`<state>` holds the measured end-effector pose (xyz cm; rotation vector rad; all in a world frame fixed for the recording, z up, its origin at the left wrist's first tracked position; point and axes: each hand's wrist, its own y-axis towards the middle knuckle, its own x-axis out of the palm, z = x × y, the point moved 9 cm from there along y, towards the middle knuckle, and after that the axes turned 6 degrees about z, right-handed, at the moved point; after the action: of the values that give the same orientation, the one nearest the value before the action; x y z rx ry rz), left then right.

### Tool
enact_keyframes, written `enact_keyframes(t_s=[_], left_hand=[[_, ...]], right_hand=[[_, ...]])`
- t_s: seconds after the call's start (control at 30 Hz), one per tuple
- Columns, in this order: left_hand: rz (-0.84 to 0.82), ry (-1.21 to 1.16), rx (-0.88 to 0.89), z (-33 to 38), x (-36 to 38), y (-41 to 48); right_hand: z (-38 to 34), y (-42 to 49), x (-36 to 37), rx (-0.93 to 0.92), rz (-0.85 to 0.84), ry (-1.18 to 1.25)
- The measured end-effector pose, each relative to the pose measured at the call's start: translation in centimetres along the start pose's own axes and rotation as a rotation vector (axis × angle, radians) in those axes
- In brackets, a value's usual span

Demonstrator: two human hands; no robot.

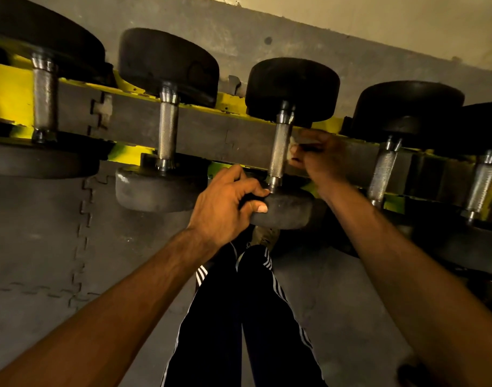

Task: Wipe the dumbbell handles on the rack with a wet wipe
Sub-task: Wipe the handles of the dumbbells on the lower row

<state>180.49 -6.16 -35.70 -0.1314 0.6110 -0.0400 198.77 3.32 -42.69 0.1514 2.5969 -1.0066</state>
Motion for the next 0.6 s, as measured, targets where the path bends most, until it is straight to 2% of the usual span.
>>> enact_keyframes(t_s=[0.1, 0.23, 0.4, 0.5, 0.6], left_hand=[[-0.017, -0.007, -0.003, -0.1, 0.0, 0.3], [-0.028, -0.021, 0.009, 0.1, 0.0, 0.5], [-0.046, -0.005, -0.011, -0.3, 0.1, 0.5], [-0.074, 0.027, 0.003, -0.3, 0.0, 0.9], [-0.11, 0.058, 0.034, 0.1, 0.1, 1.6]], right_hand=[[0.8, -1.1, 0.0, 0.018, -0.003, 0.02], [3.3, -2.5, -0.4, 0.076, -0.054, -0.119], [0.5, -0.7, 0.1, 0.015, 0.002, -0.015], [1.1, -1.7, 0.1, -0.058, -0.026, -0.213], [2.3, -2.1, 0.0, 0.002, -0.104, -0.243]])
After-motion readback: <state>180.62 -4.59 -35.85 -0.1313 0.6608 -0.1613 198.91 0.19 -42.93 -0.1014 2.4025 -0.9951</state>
